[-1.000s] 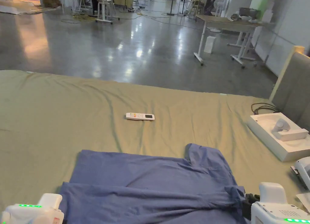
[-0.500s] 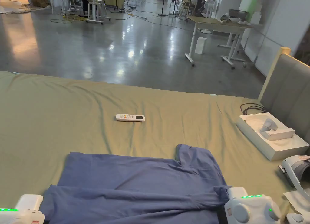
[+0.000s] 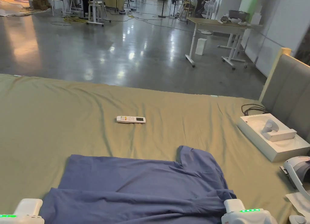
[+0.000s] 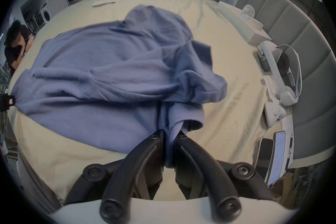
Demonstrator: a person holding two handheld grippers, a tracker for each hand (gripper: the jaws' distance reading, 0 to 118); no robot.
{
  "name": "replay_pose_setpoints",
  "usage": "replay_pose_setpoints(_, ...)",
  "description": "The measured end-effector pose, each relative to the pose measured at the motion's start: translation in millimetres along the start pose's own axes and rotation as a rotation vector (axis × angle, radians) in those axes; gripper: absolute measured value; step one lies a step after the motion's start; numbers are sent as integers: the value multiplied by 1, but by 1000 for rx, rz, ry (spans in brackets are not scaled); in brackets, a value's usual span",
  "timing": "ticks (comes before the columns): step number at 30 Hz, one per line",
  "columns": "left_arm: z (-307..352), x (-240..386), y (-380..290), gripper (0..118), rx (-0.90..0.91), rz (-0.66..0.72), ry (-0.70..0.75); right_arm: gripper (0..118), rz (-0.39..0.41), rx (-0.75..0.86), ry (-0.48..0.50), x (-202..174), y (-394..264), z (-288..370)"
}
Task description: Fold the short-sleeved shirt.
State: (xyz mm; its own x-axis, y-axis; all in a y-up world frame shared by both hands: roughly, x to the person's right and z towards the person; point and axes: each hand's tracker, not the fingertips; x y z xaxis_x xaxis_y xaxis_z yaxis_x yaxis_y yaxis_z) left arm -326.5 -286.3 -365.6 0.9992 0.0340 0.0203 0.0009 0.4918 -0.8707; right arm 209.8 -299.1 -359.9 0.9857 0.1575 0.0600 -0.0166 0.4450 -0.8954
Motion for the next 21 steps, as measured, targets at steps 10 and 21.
replay_pose_setpoints(10,57,-9,35,6,133,-19,-37,9,23,127,32,19,26,91)
replay_pose_setpoints(21,112,-37,20,6,173,25,-77,9,88,123,54,25,-10,148)
